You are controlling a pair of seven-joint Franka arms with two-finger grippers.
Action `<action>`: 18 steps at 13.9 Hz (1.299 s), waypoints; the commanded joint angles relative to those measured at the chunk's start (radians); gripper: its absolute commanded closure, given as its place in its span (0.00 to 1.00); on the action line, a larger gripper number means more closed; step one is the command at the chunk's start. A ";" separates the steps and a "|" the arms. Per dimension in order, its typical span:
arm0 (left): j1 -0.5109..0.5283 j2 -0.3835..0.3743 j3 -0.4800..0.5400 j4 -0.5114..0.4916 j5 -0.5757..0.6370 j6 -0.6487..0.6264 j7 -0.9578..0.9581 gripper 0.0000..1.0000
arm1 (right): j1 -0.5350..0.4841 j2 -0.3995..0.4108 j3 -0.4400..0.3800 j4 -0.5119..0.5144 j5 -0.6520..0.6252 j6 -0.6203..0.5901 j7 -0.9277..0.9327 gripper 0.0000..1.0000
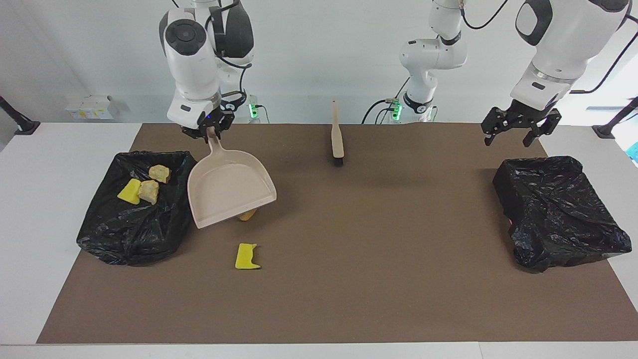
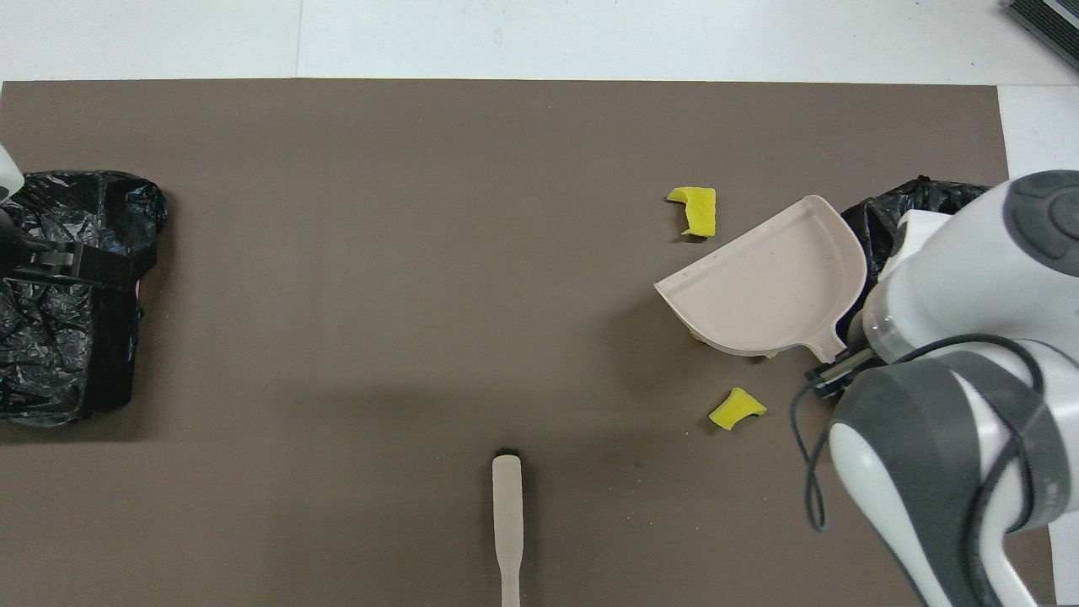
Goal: Sweep and dump trash in bin
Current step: 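Carry the empty dustpan with the right gripper to the table center, then set the dustpan down and open the right gripper, withdrawing it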
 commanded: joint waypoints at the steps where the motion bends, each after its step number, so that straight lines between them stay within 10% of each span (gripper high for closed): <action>1: -0.017 -0.018 0.009 -0.009 0.012 -0.014 0.009 0.00 | 0.058 0.047 -0.004 0.004 0.077 0.086 0.149 1.00; 18: -0.020 -0.018 0.009 -0.009 0.011 -0.014 0.008 0.00 | 0.405 0.493 -0.003 0.185 0.144 0.591 0.772 1.00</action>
